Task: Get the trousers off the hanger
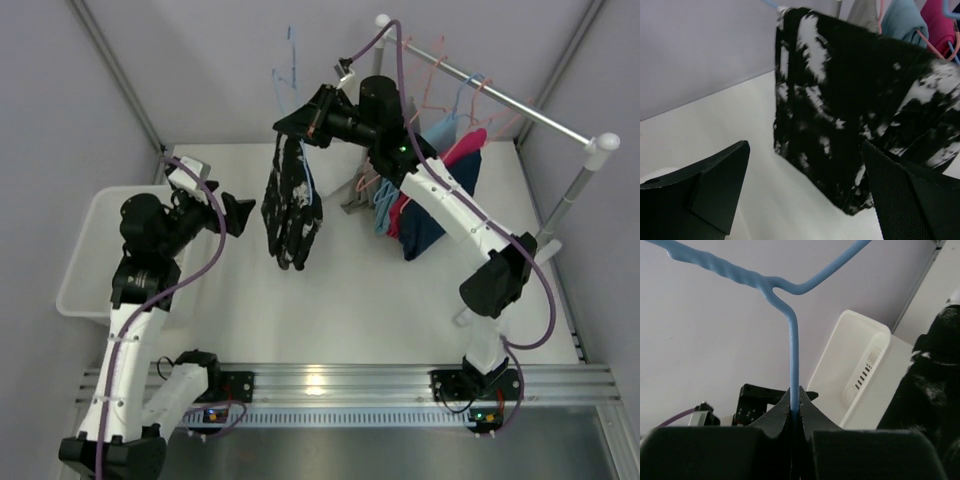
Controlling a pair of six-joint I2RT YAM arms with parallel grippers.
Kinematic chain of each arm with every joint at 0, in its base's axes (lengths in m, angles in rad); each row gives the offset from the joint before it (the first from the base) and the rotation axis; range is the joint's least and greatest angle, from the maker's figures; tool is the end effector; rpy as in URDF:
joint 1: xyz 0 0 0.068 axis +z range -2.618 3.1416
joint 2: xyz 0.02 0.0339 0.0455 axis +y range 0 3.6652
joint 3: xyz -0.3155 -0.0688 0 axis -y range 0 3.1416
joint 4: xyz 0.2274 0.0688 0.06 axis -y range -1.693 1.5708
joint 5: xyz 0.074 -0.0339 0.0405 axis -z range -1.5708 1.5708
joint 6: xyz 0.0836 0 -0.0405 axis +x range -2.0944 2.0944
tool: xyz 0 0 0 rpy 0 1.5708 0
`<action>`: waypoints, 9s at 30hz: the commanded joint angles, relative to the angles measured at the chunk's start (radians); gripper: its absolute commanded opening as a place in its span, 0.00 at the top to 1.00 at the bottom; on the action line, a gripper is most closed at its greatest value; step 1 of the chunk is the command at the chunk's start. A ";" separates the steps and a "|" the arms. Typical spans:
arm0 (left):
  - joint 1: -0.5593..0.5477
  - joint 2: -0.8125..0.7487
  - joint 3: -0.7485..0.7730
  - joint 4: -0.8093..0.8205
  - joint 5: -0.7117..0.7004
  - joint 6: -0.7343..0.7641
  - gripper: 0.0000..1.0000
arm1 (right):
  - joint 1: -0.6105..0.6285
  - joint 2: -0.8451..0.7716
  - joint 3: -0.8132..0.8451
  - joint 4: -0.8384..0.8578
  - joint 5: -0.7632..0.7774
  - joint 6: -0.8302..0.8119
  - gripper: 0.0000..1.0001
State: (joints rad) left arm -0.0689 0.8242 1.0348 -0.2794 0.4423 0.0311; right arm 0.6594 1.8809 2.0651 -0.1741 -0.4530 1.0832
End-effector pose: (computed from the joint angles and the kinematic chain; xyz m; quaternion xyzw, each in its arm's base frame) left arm 0.1619 -0.0470 0.4410 0.1851 0.7048 -0.1729 0.6626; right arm 0.3554 0.3218 0.5161 -0.0118 0.7038 0.6316 0.3250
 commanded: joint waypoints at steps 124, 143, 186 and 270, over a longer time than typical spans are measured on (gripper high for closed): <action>-0.571 0.363 -0.237 0.882 -0.806 0.071 0.01 | 0.132 0.001 0.328 0.041 0.241 0.199 1.00; -0.436 0.472 -0.156 1.057 -0.708 0.173 0.34 | 0.140 -0.085 0.261 -0.022 0.172 0.208 1.00; -0.411 0.308 0.508 0.441 -0.758 0.084 1.00 | 0.057 -0.327 -0.562 0.088 0.201 -0.022 1.00; 0.362 0.198 -0.253 0.278 -0.545 0.273 0.01 | 0.075 -0.350 -0.411 0.107 0.028 -0.235 1.00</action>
State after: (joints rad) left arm 0.2916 1.1061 0.7116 0.0536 -0.1837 0.3355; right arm 0.7471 1.6367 1.5894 -0.1196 -0.4149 0.9165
